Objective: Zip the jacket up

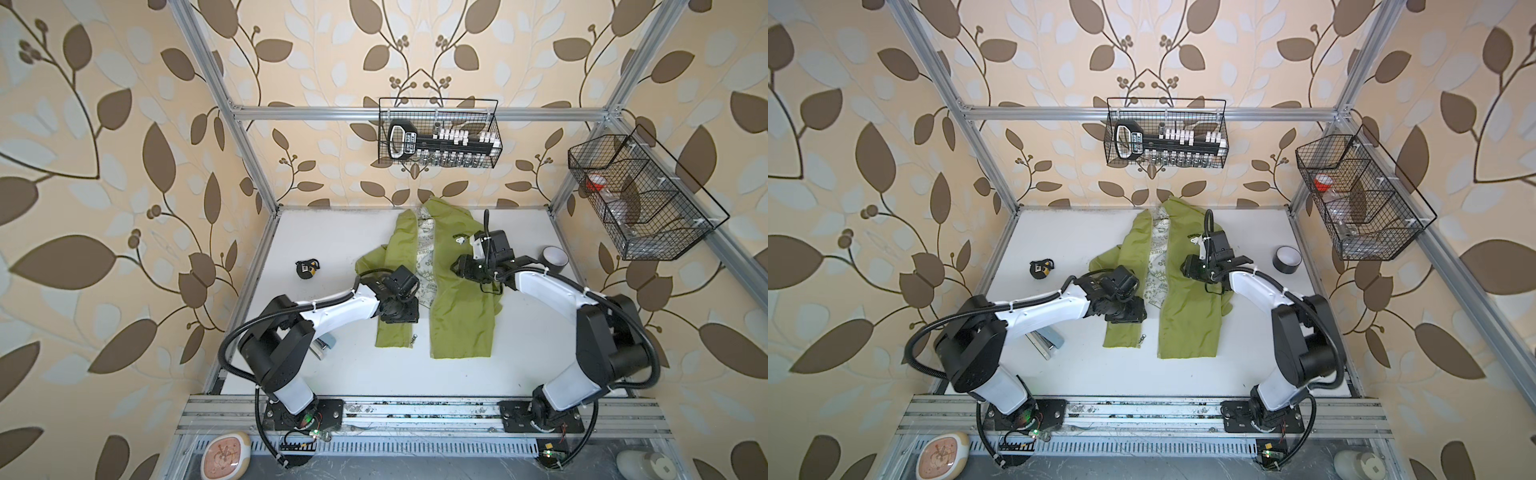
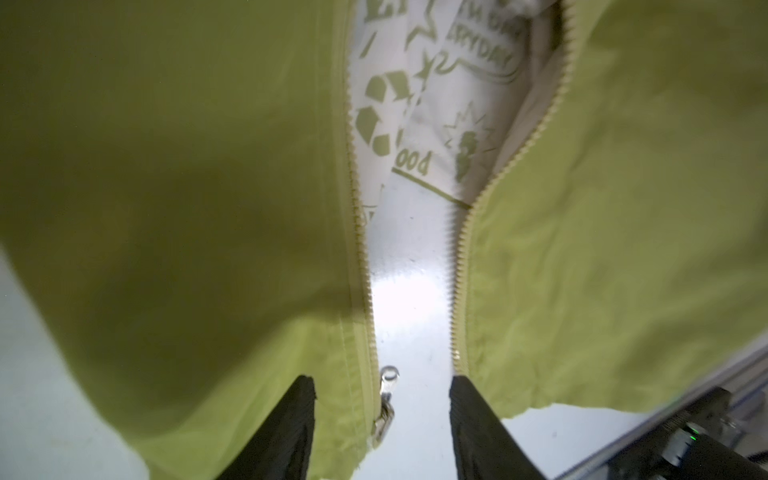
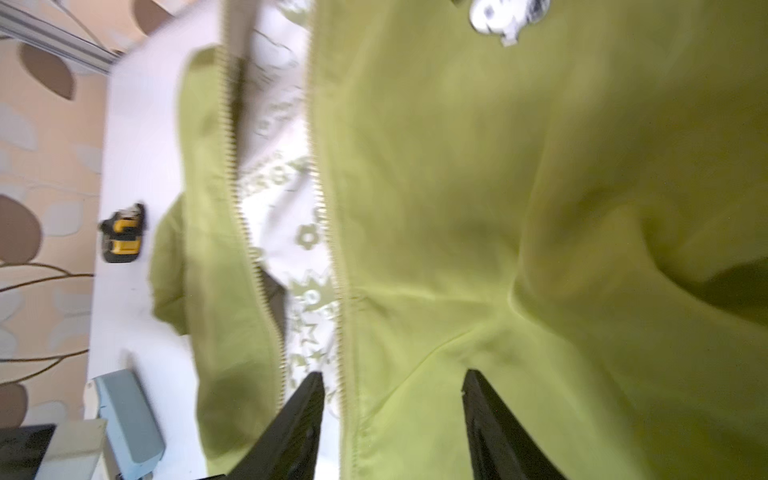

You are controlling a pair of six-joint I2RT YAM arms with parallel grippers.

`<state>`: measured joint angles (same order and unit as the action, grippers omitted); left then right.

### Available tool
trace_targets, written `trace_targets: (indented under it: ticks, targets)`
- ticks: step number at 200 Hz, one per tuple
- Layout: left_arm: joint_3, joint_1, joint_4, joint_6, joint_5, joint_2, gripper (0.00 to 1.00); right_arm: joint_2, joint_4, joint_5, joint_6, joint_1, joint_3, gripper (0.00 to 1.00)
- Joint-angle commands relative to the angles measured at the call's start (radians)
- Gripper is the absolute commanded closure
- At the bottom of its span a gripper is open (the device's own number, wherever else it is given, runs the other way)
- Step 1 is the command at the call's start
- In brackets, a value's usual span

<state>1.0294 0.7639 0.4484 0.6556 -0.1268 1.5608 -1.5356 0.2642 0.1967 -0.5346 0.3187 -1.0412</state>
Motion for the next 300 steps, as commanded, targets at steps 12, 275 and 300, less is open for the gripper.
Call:
trace_targets:
  ticks: [12,275,300]
  targets:
    - [-0.067,-0.009,0.042,0.025,-0.002,-0.163,0.56,0.135,0.067,-0.054,0.017,0.104,0.083,0.39]
    - [-0.401,-0.008,-0.136,0.196,0.027,-0.192,0.86,-0.206,-0.462,0.125,-0.281,0.445,0.231,0.81]
    - [-0.399,-0.012,-0.129,0.194,0.042,-0.221,0.85,-0.159,-0.425,0.122,-0.274,0.451,0.22,0.9]
